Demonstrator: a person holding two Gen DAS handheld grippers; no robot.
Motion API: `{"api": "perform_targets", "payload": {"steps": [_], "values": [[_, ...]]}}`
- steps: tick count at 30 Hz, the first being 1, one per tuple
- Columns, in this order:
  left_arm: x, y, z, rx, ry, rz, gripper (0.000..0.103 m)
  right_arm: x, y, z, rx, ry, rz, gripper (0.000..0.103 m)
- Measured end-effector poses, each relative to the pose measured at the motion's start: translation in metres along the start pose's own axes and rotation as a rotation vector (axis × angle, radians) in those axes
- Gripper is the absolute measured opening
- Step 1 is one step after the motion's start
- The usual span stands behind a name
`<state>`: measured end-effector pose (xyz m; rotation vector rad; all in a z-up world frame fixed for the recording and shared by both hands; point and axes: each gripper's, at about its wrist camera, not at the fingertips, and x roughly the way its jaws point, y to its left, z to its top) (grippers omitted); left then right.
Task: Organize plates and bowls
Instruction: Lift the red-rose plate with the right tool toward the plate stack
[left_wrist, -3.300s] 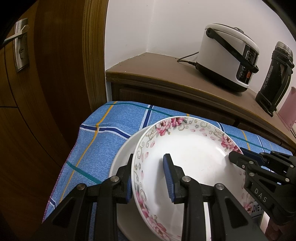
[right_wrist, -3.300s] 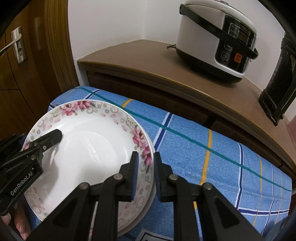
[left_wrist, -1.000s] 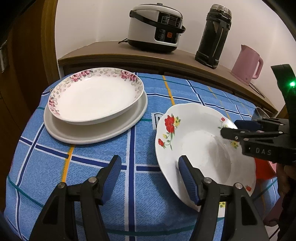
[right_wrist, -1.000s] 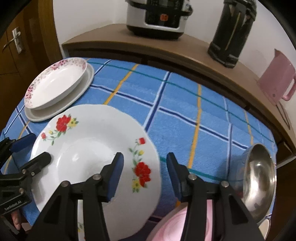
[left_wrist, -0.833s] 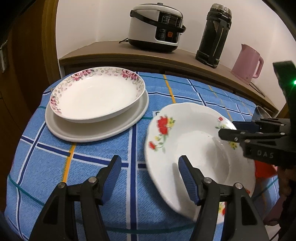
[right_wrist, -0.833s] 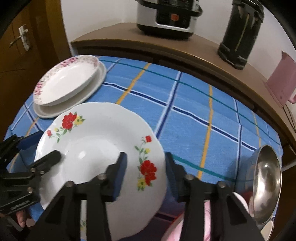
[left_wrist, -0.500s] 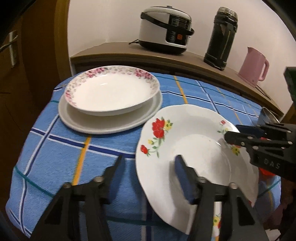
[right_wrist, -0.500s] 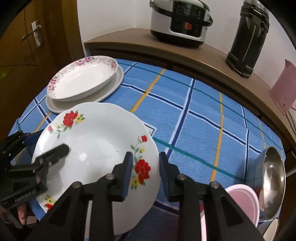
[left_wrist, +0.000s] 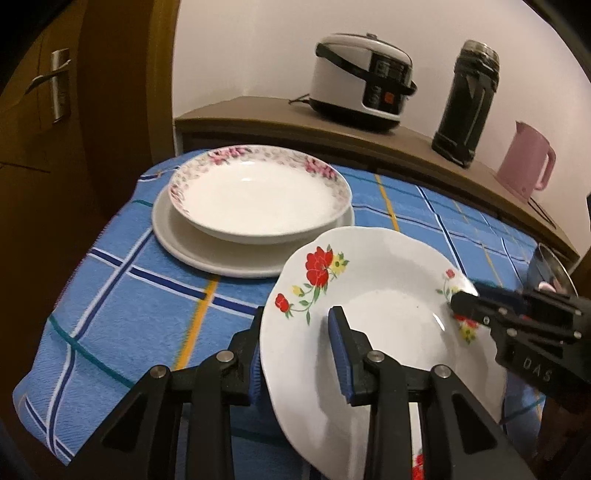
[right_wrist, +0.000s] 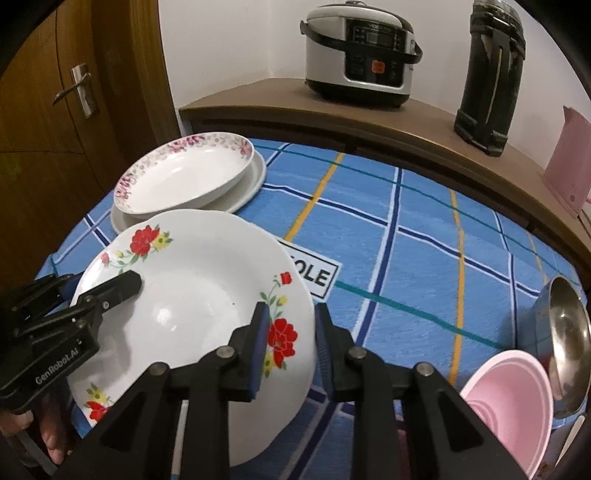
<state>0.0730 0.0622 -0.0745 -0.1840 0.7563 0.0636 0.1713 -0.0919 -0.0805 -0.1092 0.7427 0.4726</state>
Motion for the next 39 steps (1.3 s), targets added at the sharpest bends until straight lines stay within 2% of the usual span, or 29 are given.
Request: {"api": "perform_targets", "payload": {"steps": [17,39], "values": [[0.002,0.008,0.014,-0.022,-0.035,-0.002,0.036,-0.006,0.003,0.009,0.031,-0.061,0.015,0.025],[-0.009,0.020,0.052,-0.022,-0.111,-0.004,0.037,-0.022,0.015,0.045,-0.003,-0.162,-0.005,0.025]]}}
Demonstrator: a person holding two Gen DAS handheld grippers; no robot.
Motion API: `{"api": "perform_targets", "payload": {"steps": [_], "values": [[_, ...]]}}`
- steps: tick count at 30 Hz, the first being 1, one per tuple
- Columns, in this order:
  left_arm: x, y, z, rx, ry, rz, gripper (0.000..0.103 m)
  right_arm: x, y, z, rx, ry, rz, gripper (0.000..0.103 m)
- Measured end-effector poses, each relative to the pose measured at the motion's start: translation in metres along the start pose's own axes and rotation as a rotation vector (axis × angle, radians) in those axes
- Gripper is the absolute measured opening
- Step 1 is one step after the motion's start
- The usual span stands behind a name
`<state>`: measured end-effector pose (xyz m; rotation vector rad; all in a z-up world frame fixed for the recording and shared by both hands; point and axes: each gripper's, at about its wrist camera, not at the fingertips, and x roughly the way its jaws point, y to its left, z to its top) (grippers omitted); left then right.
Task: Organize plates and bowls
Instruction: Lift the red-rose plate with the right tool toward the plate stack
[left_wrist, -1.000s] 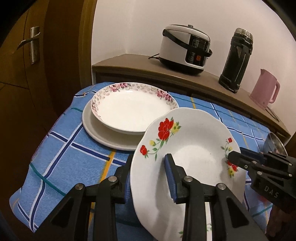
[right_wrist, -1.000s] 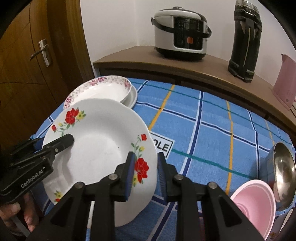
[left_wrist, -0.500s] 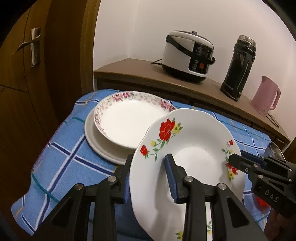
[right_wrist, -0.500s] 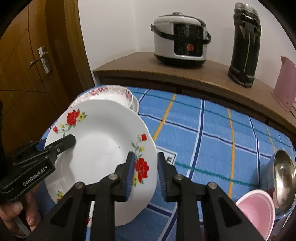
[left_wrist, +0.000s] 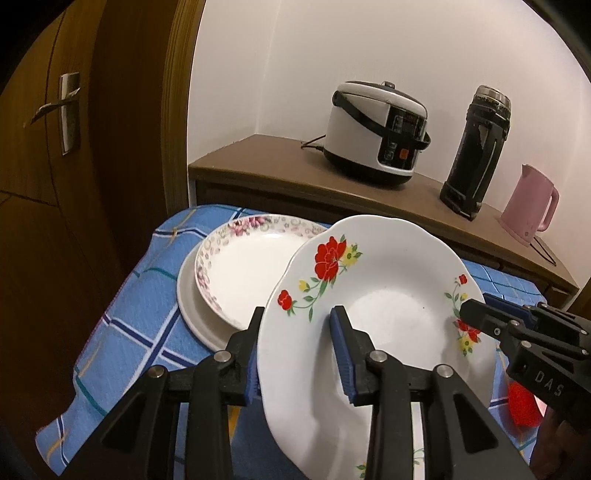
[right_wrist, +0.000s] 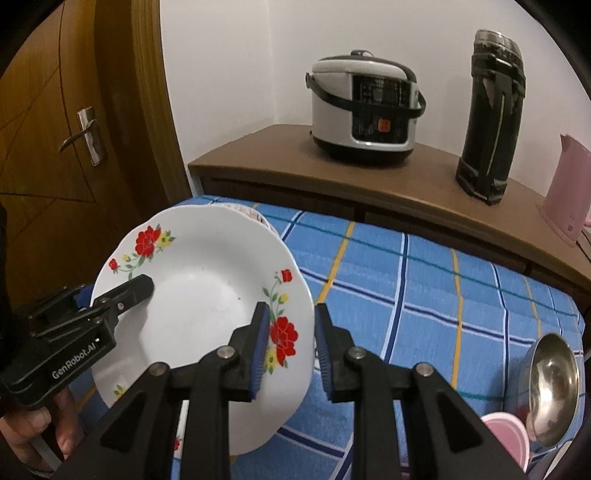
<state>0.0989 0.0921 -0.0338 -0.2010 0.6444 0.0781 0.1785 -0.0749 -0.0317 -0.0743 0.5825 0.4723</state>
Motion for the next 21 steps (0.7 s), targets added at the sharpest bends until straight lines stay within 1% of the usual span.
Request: {"api": "perform_targets", "payload": {"steps": [6,10,21], "values": [[-0.002,0.002,0.012,0.010,-0.029,0.007,0.037,0.000,0.003,0.015,0.002,-0.030,-0.005,0.025],[0.000,0.006,0.020,0.013,-0.046,0.010,0.037,0.004,0.007,0.022,-0.004,-0.034,-0.007,0.025],[0.010,0.015,0.032,0.003,-0.057,0.006,0.037,0.014,0.013,0.038,-0.011,-0.040,-0.019,0.025]]}}
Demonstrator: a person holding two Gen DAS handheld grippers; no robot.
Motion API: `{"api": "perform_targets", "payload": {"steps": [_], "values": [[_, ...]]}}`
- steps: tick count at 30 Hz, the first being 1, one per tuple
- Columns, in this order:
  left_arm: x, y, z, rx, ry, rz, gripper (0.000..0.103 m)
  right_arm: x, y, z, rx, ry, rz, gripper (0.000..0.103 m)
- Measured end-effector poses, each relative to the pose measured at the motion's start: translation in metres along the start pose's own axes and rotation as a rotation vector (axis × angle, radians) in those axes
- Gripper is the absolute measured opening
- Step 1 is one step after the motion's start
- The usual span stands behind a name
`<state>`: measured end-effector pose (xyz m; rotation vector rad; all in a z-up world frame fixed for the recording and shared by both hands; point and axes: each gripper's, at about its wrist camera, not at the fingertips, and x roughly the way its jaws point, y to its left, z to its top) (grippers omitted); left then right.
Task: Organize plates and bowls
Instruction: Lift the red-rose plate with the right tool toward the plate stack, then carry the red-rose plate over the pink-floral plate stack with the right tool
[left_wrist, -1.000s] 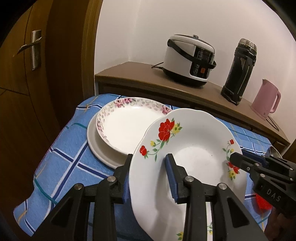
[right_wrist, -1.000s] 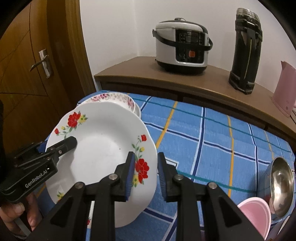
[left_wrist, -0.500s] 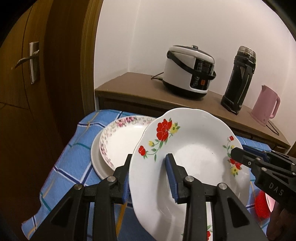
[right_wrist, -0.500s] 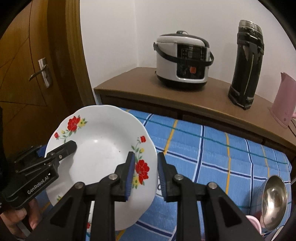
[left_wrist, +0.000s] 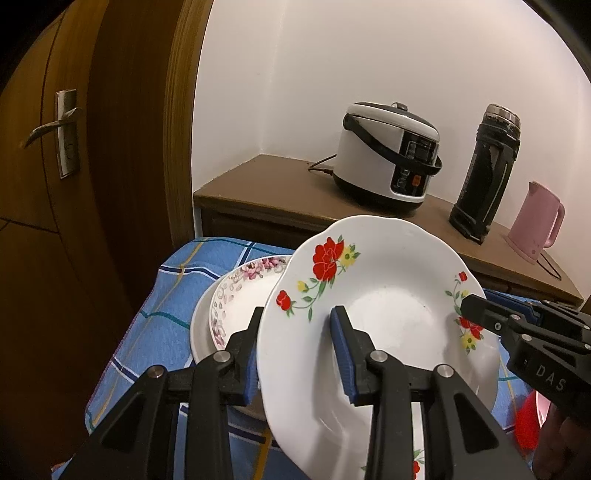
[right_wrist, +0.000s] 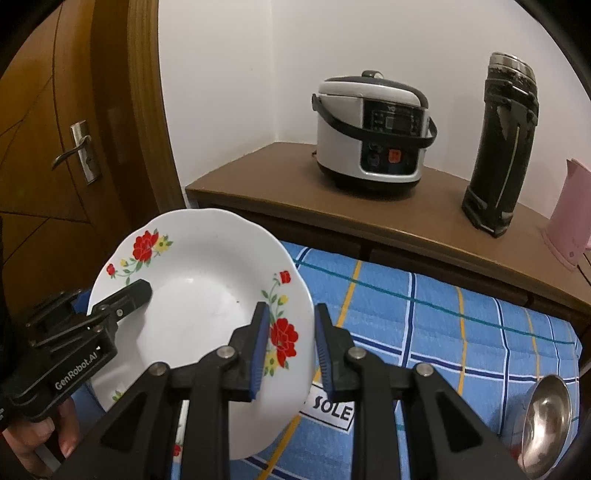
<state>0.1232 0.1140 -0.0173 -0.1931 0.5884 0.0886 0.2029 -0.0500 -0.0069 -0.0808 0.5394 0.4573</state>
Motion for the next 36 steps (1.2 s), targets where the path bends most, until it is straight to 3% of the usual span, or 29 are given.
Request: {"api": "perform_targets", "payload": {"steps": [24,36], "values": [[-0.002,0.006,0.027,-0.002,-0.068,-0.010,0.037,-0.004,0.007,0.023,-0.015,-0.049,-0.031,0.025],[0.012,0.020,0.037,-0.013,-0.068,0.006,0.037,0.013,0.015,0.037,-0.014,-0.013,-0.044,0.025]]}}
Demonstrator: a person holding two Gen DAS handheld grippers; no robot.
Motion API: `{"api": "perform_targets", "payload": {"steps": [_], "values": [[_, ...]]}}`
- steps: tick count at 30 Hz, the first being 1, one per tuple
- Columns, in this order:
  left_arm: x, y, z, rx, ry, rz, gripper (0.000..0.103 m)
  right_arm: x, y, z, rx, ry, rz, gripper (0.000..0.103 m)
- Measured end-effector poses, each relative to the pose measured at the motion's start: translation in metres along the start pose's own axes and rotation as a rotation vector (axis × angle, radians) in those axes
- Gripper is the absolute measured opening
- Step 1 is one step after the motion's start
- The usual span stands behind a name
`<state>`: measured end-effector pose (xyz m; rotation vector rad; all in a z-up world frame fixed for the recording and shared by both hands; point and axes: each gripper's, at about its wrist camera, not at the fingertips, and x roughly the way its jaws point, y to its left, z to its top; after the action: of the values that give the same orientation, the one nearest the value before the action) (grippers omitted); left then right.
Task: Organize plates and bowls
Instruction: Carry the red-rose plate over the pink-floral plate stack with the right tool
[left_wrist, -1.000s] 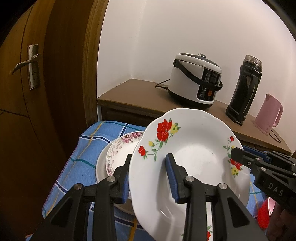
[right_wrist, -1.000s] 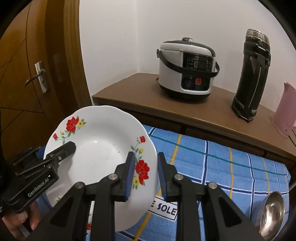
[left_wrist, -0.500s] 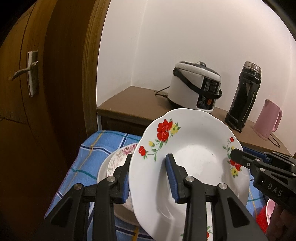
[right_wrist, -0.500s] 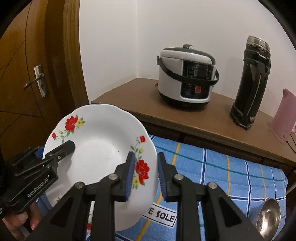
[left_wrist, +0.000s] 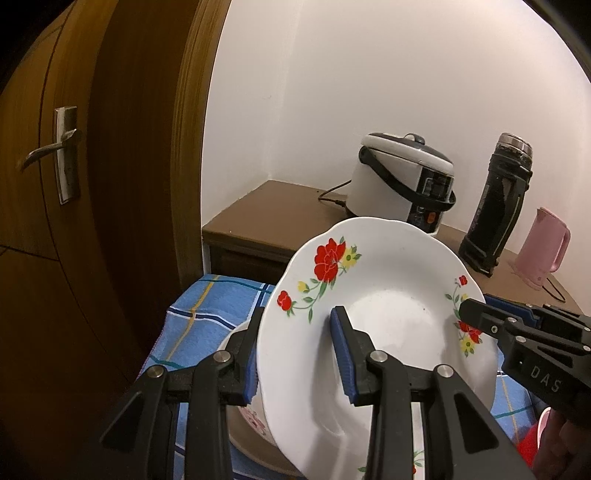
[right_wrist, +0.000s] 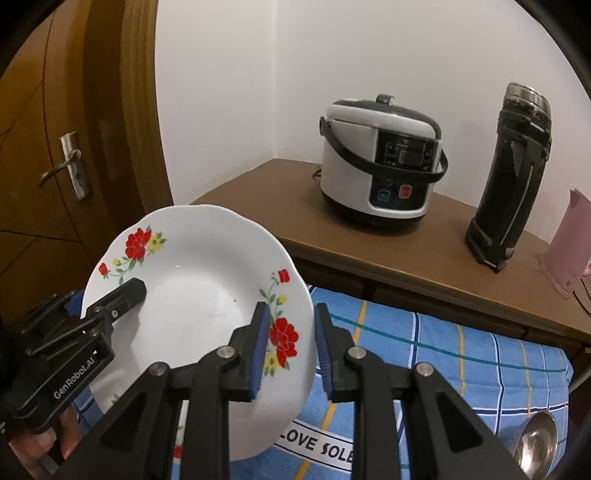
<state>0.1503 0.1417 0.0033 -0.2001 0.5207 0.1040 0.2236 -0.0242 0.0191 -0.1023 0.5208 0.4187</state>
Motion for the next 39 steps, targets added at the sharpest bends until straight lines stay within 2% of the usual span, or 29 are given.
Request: {"api": "perform_targets", "payload": {"steps": [15,25,30,39], "values": [[0.036,0.018,-0.003,-0.055,0.045,-0.029,0.037,0.023,-0.003,0.007,0.000,0.064,-0.001,0.025],[0.045,0.027,-0.009,-0.084,0.063,-0.032,0.037,0.034,0.001,0.010,-0.024,0.090,-0.009,0.025],[0.044,0.028,-0.010,-0.074,0.047,-0.011,0.037,0.039,0.003,0.010,-0.034,0.096,-0.011,0.025],[0.050,0.033,-0.015,-0.082,0.075,-0.015,0.037,0.043,0.002,0.010,-0.035,0.106,-0.009,0.025]]}}
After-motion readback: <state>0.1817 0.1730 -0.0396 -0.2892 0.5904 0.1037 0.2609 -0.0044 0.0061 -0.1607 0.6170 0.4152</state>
